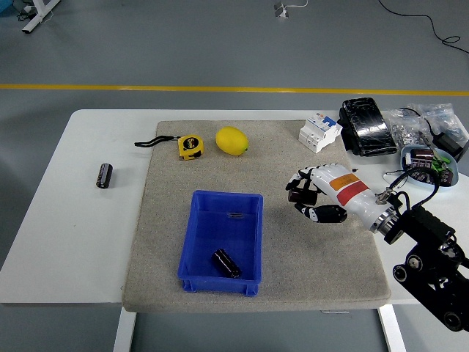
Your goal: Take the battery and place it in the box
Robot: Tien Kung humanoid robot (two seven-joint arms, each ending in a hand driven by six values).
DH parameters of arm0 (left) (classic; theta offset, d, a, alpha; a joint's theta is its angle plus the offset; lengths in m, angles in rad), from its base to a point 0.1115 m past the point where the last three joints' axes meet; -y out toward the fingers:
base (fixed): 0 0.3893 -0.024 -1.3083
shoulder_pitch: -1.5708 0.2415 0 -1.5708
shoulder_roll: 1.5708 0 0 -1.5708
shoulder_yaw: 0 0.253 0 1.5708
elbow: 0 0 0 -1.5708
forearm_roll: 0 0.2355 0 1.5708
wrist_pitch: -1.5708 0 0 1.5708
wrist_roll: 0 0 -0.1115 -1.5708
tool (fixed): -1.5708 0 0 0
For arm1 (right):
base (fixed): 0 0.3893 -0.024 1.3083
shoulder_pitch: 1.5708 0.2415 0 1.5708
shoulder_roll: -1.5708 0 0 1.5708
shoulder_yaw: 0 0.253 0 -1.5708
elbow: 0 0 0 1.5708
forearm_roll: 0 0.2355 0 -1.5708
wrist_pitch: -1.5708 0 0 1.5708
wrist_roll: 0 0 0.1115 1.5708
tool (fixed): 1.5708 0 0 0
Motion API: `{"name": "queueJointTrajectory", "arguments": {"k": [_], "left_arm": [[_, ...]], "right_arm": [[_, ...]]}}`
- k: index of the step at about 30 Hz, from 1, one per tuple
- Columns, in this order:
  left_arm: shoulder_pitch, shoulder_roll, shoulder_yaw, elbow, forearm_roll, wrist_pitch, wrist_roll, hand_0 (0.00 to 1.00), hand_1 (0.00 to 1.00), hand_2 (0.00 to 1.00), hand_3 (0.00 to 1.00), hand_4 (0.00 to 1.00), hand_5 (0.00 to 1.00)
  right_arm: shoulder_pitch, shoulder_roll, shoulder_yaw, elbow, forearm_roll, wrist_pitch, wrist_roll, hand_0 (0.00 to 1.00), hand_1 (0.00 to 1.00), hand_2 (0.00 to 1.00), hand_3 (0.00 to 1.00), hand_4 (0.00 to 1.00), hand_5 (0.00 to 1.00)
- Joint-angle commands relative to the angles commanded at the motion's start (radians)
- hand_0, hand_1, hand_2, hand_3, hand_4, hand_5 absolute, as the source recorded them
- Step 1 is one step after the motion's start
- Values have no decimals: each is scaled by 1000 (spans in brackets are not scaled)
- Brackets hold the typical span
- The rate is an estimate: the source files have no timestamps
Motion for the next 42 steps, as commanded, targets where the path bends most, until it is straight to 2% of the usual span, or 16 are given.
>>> {"name": "queueJointTrajectory", "arguments": {"k": [8,16,17,18,23,24,29,30,34,39,42], "left_arm": [[4,3,-3,0,5,2,2,715,640,689,732,685,827],[3,8,-5,-1,13,4,7,715,638,687,731,685,827],[3,8,-7,0,15,4,8,715,638,687,731,685,827],[3,8,-9,0,19,4,9,715,638,683,729,685,827],[1,11,-10,0,25,6,12,715,638,683,729,685,827],[0,11,-9,0,23,7,11,716,631,679,729,685,826],[-5,12,0,0,11,9,5,716,631,679,729,685,826],[-5,11,0,0,11,9,5,717,630,678,728,686,825],[-9,10,7,0,3,10,2,717,630,678,728,686,825],[-13,9,12,0,-6,11,-2,717,629,676,726,686,822],[-15,9,9,0,2,10,1,717,627,674,727,685,822]], "right_arm": [[33,10,-85,161,0,22,-25,346,431,494,498,658,27],[77,21,-182,222,23,39,-29,360,443,506,511,674,38],[83,23,-195,224,23,41,-29,360,443,506,511,674,38],[89,26,-207,225,22,44,-30,383,510,618,558,741,106],[114,41,-254,204,-7,54,-45,383,510,618,558,741,106],[117,43,-258,197,-9,58,-48,615,711,840,804,911,170],[125,45,-267,175,-9,67,-50,615,711,840,804,911,170],[125,45,-266,173,-9,72,-51,697,768,911,895,913,170],[121,41,-254,167,-13,87,-58,697,768,911,895,913,170],[109,32,-229,158,-9,80,-54,712,764,916,903,917,180],[88,33,-183,139,-11,84,-55,704,757,900,897,922,192]]}}
